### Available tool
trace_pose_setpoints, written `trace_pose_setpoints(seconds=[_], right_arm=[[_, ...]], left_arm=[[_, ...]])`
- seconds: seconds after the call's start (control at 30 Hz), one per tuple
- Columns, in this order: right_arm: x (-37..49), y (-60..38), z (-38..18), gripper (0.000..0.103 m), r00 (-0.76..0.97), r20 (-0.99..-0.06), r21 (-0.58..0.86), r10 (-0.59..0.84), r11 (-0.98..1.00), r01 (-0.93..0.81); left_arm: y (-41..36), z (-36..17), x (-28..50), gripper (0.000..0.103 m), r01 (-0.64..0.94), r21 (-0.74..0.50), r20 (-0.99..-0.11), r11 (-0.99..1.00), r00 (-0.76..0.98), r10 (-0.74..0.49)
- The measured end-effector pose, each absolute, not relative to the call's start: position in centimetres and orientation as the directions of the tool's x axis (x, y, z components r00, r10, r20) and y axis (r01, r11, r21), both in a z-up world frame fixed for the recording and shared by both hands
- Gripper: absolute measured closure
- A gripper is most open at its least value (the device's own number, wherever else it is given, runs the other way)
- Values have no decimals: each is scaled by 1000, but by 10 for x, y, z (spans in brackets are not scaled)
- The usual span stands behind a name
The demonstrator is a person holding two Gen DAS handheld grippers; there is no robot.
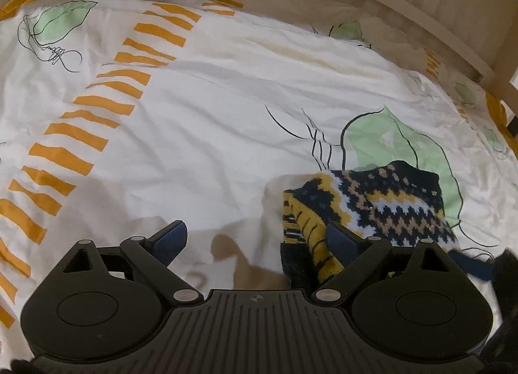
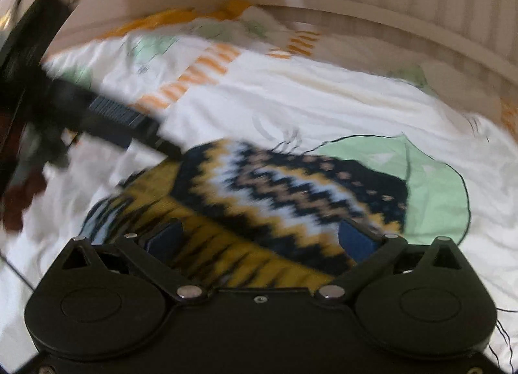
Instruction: Fold small clothes
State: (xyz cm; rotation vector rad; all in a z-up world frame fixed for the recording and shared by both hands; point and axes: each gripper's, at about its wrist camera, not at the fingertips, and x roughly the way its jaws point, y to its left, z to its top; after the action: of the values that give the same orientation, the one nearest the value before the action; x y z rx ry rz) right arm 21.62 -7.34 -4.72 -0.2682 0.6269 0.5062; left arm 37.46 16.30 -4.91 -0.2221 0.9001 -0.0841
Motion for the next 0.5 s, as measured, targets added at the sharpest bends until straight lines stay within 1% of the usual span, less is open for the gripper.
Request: trace_pose_setpoints(seconds=[0.2,0.27,0.4,0.5], right_arm=[[204,-29,-67,0,683,-644,-160,344,813,-560],[204,-23,-72,0,693,-637,-179,338,809,-559],[207,-32,-71,0,688,-628,-143,364,814,-562],[200,-54,-57,1,698,-600,-92,390,834,-545]], left_arm=[[164,-47,374,10,-25,-233,-769,972,617,-168],[164,-45,373,10,-20,-230,-766,973,620,-168],[161,-40,368,10,-9,-228,-758,974,629,-172],[160,-37,363,10,6,-224,-752,975,635,-176]])
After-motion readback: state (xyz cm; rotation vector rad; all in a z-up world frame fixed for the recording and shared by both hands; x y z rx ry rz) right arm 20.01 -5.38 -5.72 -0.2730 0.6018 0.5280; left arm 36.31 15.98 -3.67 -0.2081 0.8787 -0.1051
